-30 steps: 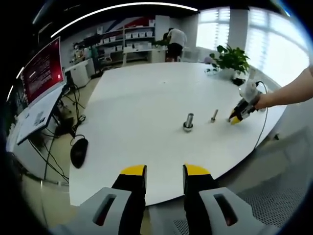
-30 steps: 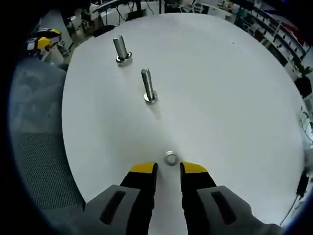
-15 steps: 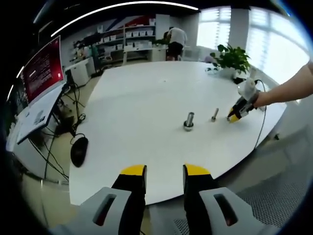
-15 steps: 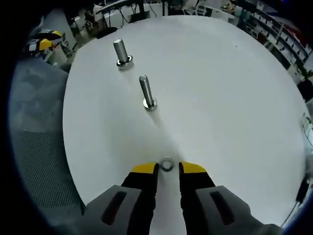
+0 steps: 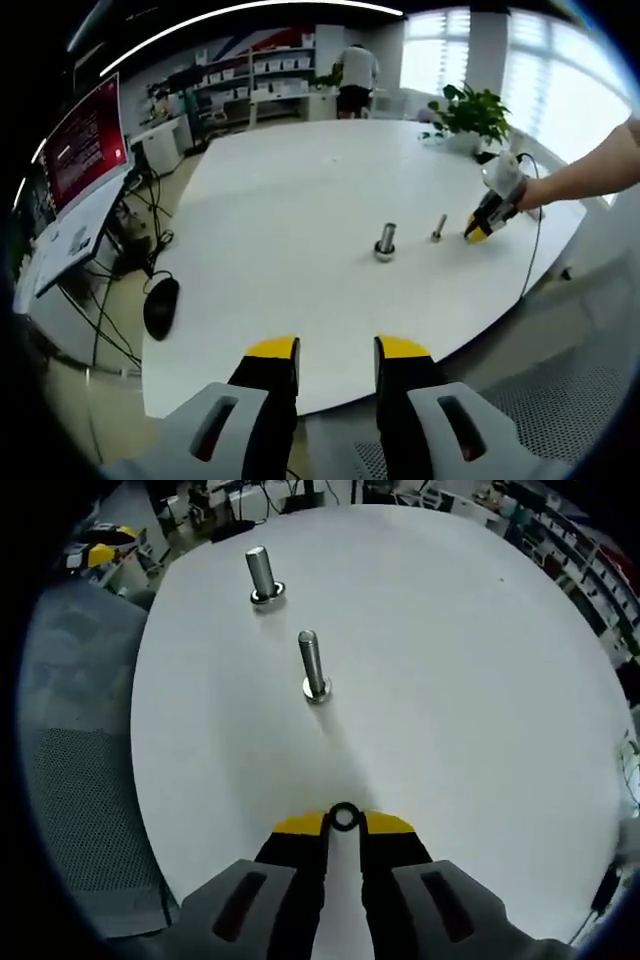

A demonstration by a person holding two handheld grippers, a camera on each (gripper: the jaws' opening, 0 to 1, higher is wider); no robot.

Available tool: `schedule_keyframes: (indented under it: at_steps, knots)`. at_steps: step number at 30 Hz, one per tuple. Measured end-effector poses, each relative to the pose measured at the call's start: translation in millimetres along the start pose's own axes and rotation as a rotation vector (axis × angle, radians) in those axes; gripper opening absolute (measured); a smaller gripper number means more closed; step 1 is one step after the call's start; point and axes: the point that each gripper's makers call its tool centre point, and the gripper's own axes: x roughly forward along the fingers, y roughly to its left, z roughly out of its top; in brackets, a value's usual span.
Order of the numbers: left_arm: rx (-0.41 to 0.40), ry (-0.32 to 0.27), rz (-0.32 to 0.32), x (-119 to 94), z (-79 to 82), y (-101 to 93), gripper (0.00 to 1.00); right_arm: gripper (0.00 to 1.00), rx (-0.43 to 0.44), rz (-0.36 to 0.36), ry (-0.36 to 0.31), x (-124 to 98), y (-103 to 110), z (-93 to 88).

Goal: Place the washer onto the threaded stud by aligning its center hole with the stud, sliding it down to the base, and recovering from edge contact or off-axis alignment until the washer reaches the visible bottom stop.

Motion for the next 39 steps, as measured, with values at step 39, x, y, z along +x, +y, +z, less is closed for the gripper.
schedule_keyframes:
  at_steps: [39]
  knots:
    - [-0.012,0.005,0.024,-1,-1.8,4.5,0.28,0.13,-0.105,0.021,-0.15,-24,19,99.8]
